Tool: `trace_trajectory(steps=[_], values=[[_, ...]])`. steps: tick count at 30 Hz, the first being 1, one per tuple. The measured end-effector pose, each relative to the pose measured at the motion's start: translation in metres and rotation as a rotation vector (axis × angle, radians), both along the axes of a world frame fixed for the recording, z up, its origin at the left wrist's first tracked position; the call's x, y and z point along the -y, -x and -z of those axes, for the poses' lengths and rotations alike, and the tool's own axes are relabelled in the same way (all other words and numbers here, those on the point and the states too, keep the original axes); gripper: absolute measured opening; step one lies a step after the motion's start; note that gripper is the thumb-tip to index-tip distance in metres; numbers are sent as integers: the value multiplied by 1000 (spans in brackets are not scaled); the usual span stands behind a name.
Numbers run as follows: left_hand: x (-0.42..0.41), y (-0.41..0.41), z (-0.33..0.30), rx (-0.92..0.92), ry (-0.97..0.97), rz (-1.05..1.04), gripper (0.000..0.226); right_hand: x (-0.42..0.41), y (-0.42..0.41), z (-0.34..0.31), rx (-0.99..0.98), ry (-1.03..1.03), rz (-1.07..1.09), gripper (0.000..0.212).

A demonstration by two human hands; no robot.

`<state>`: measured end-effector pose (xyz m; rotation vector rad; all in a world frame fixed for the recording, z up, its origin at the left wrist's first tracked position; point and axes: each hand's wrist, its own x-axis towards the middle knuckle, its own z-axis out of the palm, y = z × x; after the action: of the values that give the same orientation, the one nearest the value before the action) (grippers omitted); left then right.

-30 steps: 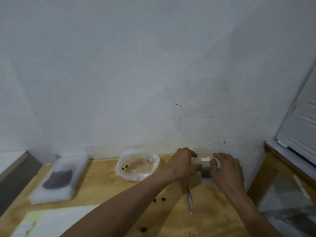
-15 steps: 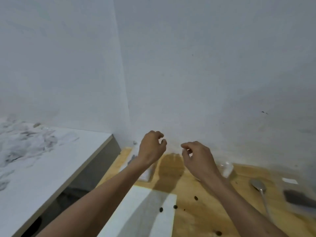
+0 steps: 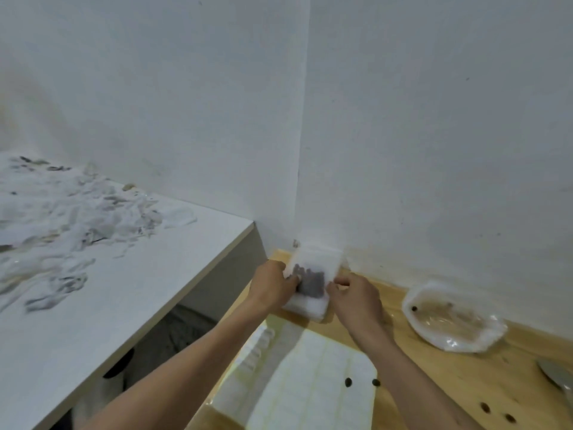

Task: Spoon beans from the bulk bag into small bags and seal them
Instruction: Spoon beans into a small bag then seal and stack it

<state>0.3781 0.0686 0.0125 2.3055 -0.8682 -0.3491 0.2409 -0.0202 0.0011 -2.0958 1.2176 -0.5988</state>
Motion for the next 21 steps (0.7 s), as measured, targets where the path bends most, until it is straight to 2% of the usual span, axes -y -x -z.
trace_trajectory(steps=[2, 5, 9, 13, 15, 17, 21], values=[[-3, 5, -3, -50, 97, -12, 30, 5, 1, -6, 138, -96, 48, 18], [-4, 6, -7, -208, 290, -67, 34, 14, 4, -13, 340, -295, 71, 5], [-12, -2, -24, -418, 557, -52, 36, 15, 8, -25, 426, -321, -24, 5], [-25, -12, -42, -482, 740, -22, 26, 5, 5, -40, 490, -354, -131, 5], [-34, -15, -45, -503, 791, -76, 26, -3, 0, -41, 422, -315, -161, 11], [-45, -15, -48, -511, 814, -112, 24, -14, -5, -38, 221, -194, -172, 22], [-64, -21, -48, -451, 811, -151, 3, -43, -15, -29, -63, 32, -361, 14]])
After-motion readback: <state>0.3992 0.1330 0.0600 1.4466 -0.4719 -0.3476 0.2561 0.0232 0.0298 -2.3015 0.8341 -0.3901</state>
